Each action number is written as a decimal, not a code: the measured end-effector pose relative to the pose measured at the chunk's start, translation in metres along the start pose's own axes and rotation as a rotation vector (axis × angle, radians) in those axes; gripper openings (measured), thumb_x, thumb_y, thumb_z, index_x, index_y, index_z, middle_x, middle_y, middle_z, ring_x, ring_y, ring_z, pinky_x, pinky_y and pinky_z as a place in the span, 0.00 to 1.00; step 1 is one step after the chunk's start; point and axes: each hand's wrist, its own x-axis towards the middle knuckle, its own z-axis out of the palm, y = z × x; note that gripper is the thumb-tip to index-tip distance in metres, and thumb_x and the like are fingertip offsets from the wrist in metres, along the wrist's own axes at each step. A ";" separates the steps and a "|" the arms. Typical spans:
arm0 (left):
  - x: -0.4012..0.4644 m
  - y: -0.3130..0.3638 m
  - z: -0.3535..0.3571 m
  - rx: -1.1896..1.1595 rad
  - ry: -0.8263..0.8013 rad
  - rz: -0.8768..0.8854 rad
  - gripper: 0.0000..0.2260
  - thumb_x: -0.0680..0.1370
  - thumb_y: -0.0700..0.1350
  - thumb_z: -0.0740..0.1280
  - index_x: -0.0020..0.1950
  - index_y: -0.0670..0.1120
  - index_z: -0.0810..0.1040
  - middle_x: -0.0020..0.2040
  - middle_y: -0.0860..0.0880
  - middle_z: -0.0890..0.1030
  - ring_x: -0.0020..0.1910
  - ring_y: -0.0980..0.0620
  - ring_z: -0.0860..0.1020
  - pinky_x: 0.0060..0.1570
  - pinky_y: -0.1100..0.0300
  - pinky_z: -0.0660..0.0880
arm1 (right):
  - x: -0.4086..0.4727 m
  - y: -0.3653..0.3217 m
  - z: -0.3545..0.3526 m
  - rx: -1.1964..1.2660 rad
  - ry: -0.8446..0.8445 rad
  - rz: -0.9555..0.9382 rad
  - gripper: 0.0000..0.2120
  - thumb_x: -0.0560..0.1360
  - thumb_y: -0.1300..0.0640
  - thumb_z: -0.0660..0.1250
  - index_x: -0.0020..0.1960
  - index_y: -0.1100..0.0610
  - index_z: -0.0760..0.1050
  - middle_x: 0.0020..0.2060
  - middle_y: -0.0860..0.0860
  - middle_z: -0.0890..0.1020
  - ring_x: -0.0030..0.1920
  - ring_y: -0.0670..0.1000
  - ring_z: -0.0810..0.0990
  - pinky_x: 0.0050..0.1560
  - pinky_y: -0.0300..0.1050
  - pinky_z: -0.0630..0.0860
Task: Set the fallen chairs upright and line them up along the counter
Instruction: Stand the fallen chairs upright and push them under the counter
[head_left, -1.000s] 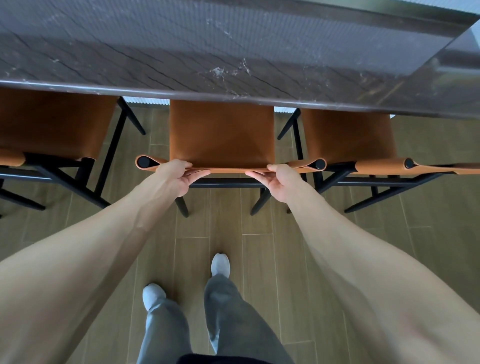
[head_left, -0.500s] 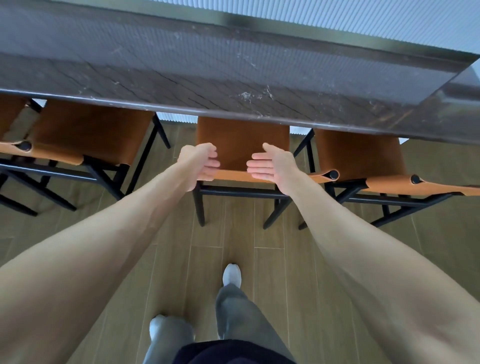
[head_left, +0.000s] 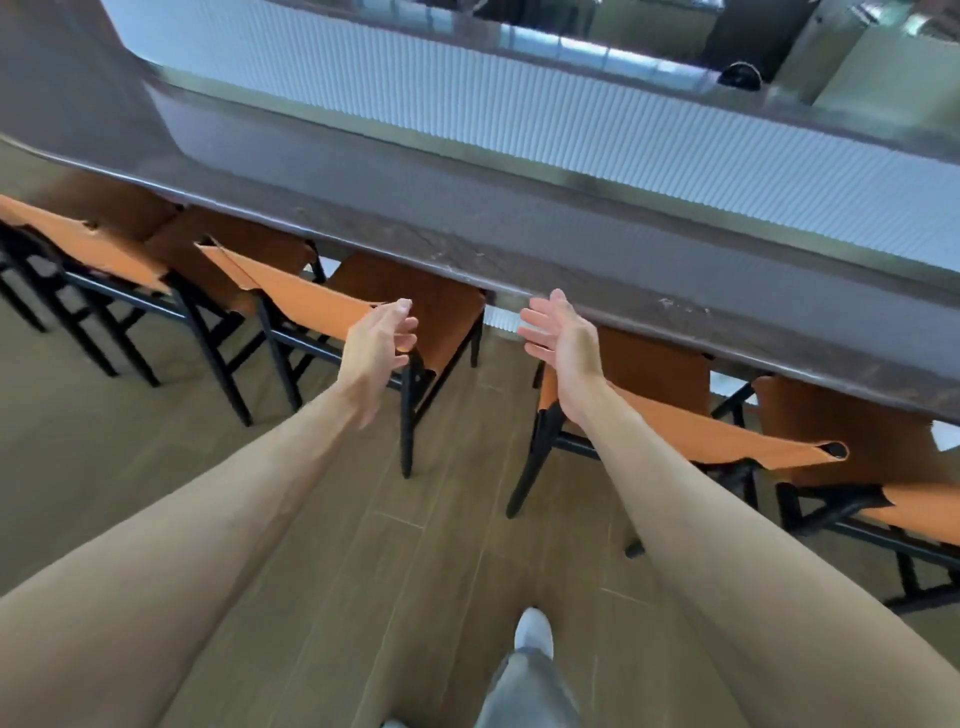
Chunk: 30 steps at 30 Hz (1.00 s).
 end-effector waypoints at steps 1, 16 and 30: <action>0.000 0.003 -0.019 0.001 0.025 0.000 0.14 0.84 0.52 0.59 0.64 0.47 0.79 0.60 0.47 0.82 0.56 0.50 0.80 0.63 0.48 0.76 | -0.005 -0.001 0.020 -0.012 -0.002 -0.001 0.22 0.86 0.47 0.56 0.69 0.60 0.77 0.64 0.56 0.82 0.60 0.54 0.82 0.67 0.51 0.76; 0.094 0.031 -0.233 -0.248 0.195 -0.124 0.08 0.85 0.51 0.59 0.53 0.51 0.76 0.56 0.44 0.81 0.60 0.43 0.80 0.63 0.40 0.76 | 0.076 0.020 0.258 -0.007 0.024 0.115 0.22 0.84 0.45 0.58 0.68 0.59 0.77 0.61 0.55 0.83 0.53 0.53 0.84 0.57 0.50 0.80; 0.272 0.032 -0.298 -0.204 0.059 -0.312 0.14 0.84 0.51 0.61 0.64 0.43 0.75 0.63 0.40 0.79 0.57 0.42 0.80 0.58 0.40 0.79 | 0.174 0.047 0.385 0.085 0.235 0.401 0.16 0.83 0.54 0.64 0.68 0.61 0.73 0.55 0.56 0.84 0.49 0.57 0.86 0.45 0.49 0.83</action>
